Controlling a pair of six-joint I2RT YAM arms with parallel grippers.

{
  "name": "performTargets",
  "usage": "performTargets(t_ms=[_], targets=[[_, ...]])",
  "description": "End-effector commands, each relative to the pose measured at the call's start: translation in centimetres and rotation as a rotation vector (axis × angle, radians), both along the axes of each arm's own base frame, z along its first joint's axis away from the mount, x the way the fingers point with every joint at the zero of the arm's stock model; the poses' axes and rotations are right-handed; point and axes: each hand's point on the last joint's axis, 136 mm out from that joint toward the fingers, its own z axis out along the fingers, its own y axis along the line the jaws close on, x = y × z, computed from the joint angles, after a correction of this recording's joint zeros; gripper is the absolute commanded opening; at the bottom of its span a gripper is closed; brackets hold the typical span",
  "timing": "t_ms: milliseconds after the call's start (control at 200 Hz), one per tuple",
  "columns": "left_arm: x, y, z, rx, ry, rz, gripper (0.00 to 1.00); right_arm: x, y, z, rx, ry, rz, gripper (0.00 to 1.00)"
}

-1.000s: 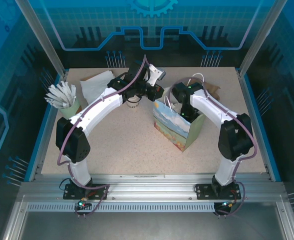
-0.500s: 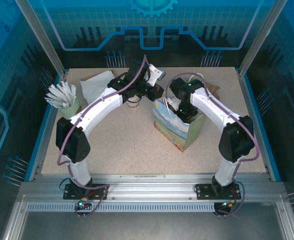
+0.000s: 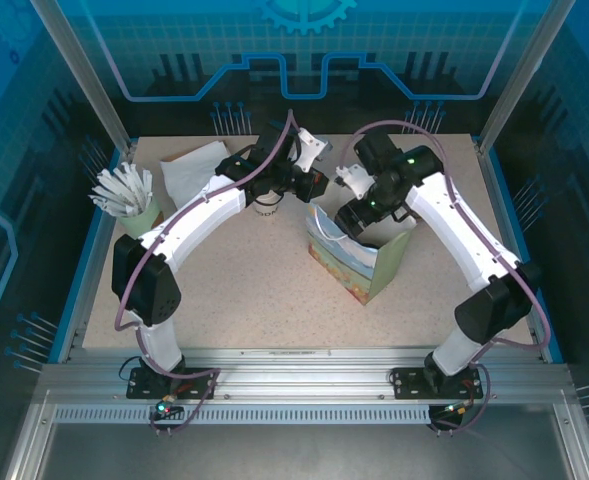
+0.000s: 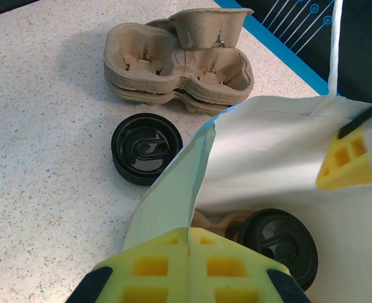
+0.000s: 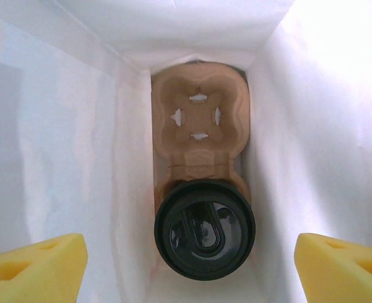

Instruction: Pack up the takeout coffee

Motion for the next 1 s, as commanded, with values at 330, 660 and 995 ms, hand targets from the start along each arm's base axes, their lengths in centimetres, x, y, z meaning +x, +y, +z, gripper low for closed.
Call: performTargets(t_ms=[330, 660, 995], targets=[[-0.8, 0.0, -0.1, 0.006, 0.022, -0.007, 0.07, -2.6, -0.1, 10.0, 0.211, -0.237, 0.025, 0.86], [0.1, 0.2, 6.0, -0.085, -0.085, 0.058, 0.61, -4.2, 1.8, 14.2, 0.303, -0.509, 0.111, 0.86], [-0.9, 8.0, 11.1, -0.136, -0.233, 0.316, 0.71, -6.4, 6.6, 17.7, 0.446, -0.724, 0.28, 0.87]])
